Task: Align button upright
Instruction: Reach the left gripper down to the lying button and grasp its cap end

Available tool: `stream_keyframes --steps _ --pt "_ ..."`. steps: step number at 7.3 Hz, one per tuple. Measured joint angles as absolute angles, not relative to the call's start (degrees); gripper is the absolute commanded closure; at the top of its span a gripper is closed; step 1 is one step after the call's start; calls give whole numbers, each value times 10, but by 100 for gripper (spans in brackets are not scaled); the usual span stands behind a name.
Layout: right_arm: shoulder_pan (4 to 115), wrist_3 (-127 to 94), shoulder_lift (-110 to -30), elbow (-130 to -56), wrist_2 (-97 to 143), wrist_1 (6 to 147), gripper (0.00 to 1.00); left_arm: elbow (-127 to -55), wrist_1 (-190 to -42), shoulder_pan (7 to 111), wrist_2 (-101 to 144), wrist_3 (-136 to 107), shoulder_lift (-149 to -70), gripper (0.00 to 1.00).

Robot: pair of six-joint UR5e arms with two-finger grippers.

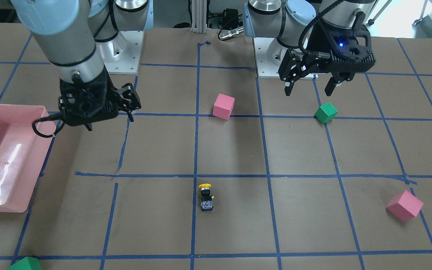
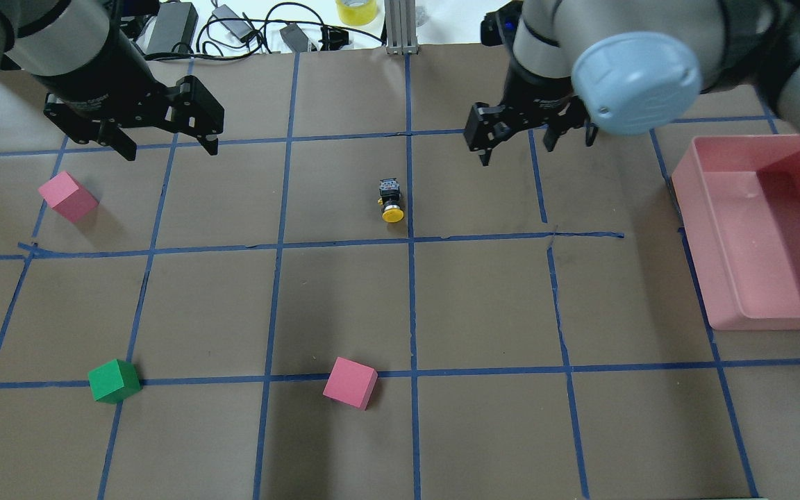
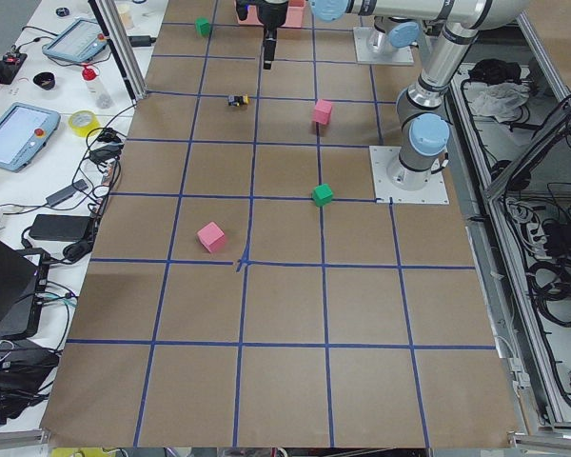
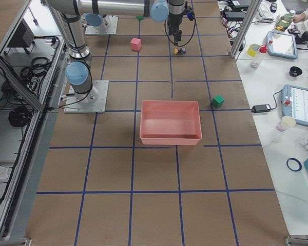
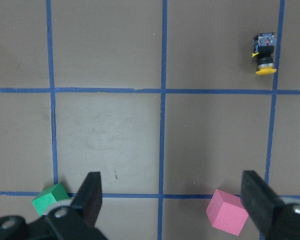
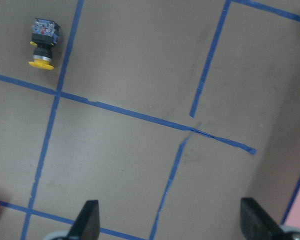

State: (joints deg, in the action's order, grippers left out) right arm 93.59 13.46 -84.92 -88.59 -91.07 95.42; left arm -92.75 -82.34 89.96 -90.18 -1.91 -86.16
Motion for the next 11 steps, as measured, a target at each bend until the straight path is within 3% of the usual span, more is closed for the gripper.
stream_keyframes --steps 3,6,8,11 --pt "920 159 -876 -884 -951 929 0 -1020 -658 928 -905 -35 -864 2" --pt "918 159 -890 -875 -875 927 0 -1159 -403 959 -917 -61 -890 2" --pt "919 117 -896 -875 -865 927 0 -1197 -292 999 -955 -107 -930 8" --pt "920 29 -907 -875 -868 925 0 -1221 -157 1052 -998 -163 -1018 9"
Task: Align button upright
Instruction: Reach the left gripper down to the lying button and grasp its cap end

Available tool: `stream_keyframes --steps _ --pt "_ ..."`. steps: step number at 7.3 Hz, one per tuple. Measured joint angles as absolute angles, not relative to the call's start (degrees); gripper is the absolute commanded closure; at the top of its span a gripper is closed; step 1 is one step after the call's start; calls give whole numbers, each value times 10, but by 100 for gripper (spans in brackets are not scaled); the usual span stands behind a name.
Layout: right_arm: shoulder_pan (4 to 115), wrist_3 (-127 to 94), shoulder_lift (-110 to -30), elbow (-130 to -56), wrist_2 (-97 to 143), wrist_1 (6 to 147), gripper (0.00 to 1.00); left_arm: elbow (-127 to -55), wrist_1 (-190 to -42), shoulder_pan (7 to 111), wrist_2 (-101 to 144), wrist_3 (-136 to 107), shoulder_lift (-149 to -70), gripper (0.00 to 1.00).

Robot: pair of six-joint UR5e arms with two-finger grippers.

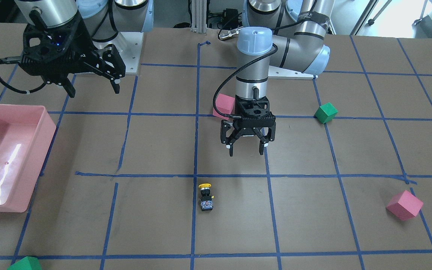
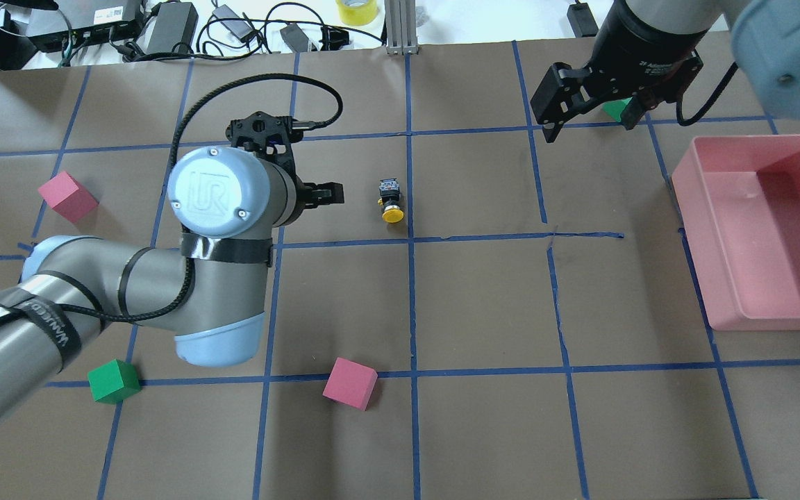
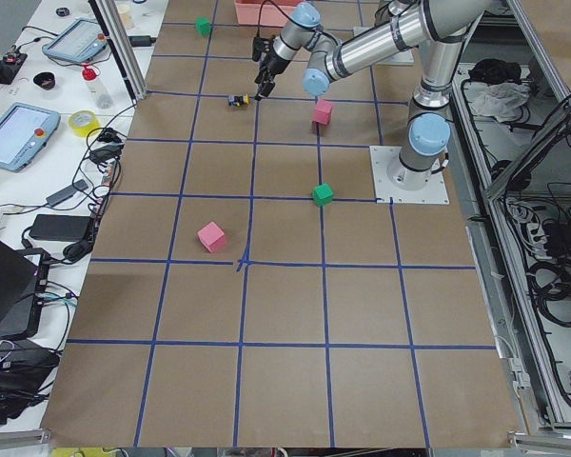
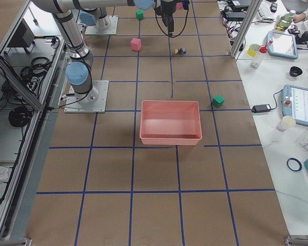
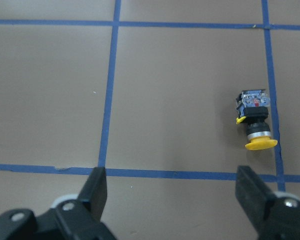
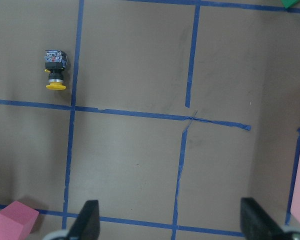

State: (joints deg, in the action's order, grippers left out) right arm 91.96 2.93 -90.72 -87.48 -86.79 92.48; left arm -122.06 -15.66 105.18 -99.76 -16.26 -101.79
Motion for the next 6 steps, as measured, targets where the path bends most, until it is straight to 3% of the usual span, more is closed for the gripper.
stream_keyframes --steps 6 --pt "920 23 -908 -883 -884 928 0 -1209 16 1134 -1078 -261 -1168 17"
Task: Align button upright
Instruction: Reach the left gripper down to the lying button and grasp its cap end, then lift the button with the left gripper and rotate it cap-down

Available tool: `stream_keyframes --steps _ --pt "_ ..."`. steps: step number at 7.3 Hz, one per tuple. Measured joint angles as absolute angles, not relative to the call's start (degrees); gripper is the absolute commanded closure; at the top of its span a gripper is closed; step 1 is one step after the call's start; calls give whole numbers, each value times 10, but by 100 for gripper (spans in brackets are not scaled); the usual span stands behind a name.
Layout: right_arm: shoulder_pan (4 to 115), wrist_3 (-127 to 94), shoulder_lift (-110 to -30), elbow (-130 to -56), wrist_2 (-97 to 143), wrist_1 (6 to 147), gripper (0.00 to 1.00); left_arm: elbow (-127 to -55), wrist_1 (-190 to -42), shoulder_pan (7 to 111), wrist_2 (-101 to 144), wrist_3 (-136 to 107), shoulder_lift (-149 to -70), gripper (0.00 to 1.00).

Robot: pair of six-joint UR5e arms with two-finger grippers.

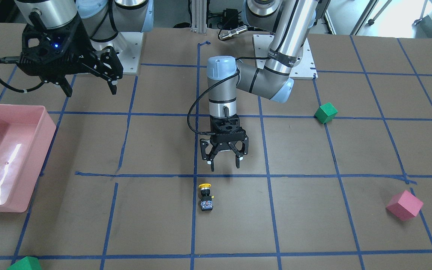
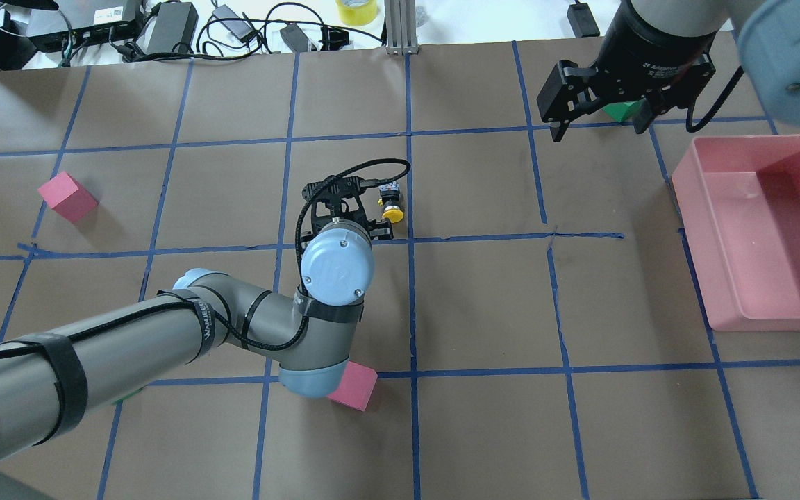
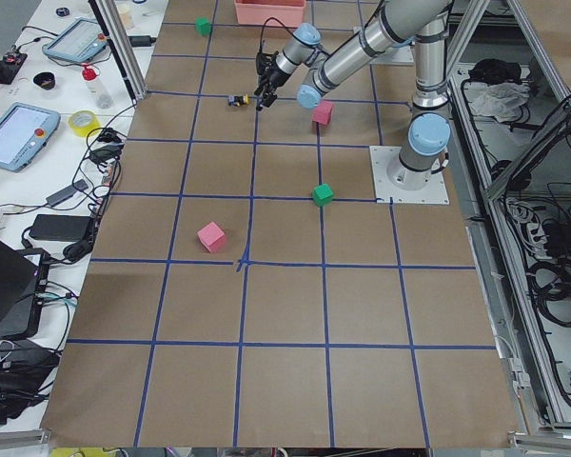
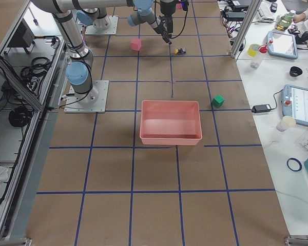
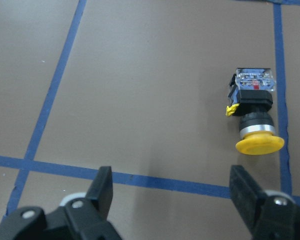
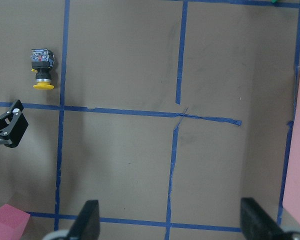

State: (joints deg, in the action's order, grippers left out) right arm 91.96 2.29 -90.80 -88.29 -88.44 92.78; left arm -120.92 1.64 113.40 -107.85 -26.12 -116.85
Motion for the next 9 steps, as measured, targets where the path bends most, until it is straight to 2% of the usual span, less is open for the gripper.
stream_keyframes --steps 1,3,9 --pt "919 23 -907 -884 -885 930 0 -1191 29 1145 -1078 -262 -1186 16" --pt "919 23 -907 -884 -885 933 0 -1160 45 1155 -1082 -262 -1225 0" --pt "920 23 -908 -884 -885 933 0 -1125 89 1158 -1100 -257 -1282 0"
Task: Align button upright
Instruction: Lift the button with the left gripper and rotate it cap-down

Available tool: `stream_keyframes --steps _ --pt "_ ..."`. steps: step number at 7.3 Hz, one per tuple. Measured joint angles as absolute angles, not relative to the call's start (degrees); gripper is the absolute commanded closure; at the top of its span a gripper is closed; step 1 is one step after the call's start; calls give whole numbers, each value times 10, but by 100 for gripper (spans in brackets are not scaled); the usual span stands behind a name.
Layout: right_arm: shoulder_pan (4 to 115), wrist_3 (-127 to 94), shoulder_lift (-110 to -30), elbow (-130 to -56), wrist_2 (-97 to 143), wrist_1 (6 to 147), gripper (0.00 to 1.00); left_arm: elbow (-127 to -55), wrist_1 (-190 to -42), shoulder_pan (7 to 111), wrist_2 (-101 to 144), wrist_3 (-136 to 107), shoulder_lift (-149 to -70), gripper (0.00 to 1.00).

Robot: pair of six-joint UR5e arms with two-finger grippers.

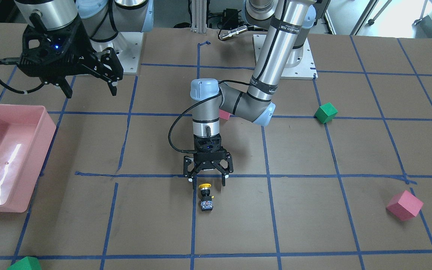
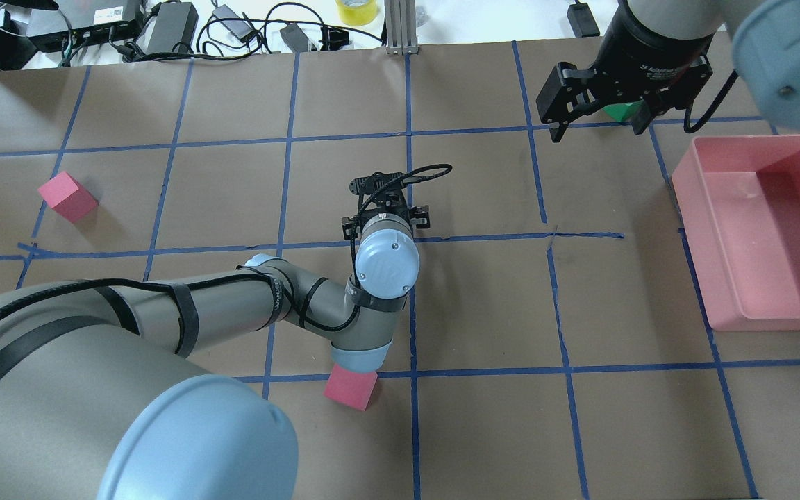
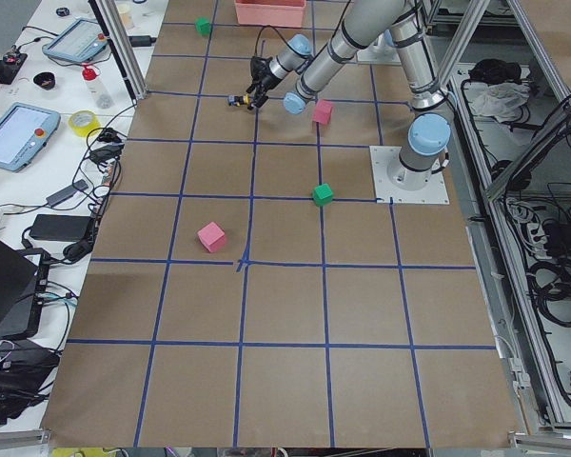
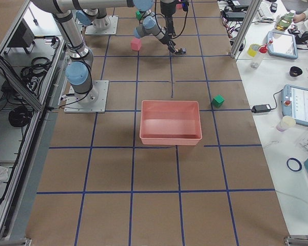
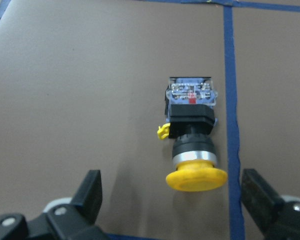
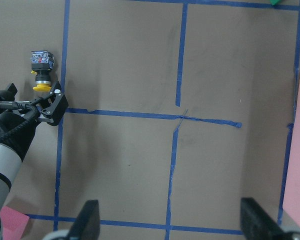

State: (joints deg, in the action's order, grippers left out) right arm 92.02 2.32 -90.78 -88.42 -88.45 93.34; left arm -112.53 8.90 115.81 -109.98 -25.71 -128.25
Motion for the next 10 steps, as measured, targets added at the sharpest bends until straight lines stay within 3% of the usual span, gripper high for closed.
stream_keyframes --steps 1,3,4,7,10 --pt "920 23 -908 -884 -884 933 0 -1122 98 1160 -1100 -255 -1288 5" --pt "920 23 -909 -884 -884 933 0 -1123 105 1161 -1100 -251 -1295 51" --pt "920 23 -909 -884 -885 932 0 -1123 106 1161 -1100 -247 -1297 68" --pt "920 26 -910 -885 -884 929 0 -1121 107 1161 -1099 -244 -1296 79" --pt "920 30 -910 -885 -885 928 0 -1119 97 1161 -1088 -238 -1274 80"
